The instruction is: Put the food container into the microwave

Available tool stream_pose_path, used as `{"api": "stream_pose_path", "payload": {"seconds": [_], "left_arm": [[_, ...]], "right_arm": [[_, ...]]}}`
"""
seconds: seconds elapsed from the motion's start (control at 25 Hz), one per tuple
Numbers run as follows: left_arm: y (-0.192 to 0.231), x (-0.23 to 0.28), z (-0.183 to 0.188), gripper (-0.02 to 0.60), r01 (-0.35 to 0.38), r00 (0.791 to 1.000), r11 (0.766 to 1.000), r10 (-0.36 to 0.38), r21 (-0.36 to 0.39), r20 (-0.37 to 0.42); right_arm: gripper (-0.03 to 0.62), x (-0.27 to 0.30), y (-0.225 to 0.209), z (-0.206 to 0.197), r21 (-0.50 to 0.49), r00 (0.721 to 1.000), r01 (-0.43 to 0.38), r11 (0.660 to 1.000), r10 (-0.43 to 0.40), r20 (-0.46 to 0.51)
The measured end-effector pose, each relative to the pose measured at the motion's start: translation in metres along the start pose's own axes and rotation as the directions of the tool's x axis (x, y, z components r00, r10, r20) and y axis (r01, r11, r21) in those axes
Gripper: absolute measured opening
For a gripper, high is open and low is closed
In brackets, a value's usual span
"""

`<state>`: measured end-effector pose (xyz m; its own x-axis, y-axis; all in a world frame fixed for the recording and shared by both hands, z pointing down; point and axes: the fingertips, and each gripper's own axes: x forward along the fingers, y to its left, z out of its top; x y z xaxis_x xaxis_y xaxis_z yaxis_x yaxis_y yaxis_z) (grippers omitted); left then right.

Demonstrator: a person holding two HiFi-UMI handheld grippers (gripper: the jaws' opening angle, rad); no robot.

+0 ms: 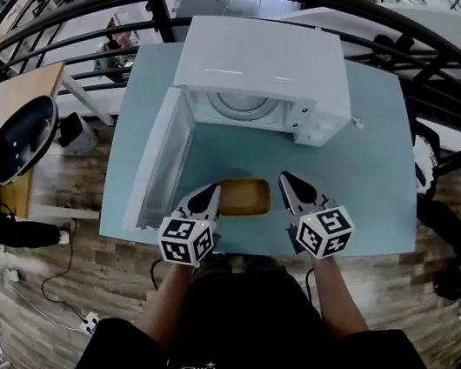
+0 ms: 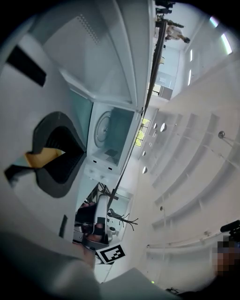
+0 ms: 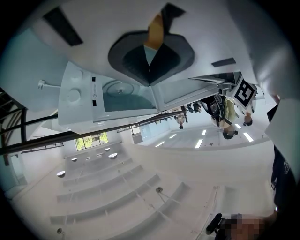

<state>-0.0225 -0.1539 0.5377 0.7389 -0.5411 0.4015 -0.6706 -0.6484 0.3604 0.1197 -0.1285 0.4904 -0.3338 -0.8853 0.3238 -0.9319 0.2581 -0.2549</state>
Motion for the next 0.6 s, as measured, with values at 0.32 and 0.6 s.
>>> {"api": "stream_pose_path", "payload": {"seconds": [0.32, 0.6], "left_arm": [[0.028, 0.003, -0.057, 0.005, -0.108, 0.99, 0.987, 0.096, -0.117, -0.105], [0.037, 0.011, -0.102, 0.005, -0.168, 0.972, 0.971, 0.135, -0.169, -0.192]], "right_arm": [[0.005, 0.012, -0.003, -0.028, -0.004, 0.995, -0.064, 0.998, 0.064, -0.075], [0.005, 0.022, -0.004, -0.052, -0.001, 0.985, -0.109, 0.994, 0.107, -0.134]]}}
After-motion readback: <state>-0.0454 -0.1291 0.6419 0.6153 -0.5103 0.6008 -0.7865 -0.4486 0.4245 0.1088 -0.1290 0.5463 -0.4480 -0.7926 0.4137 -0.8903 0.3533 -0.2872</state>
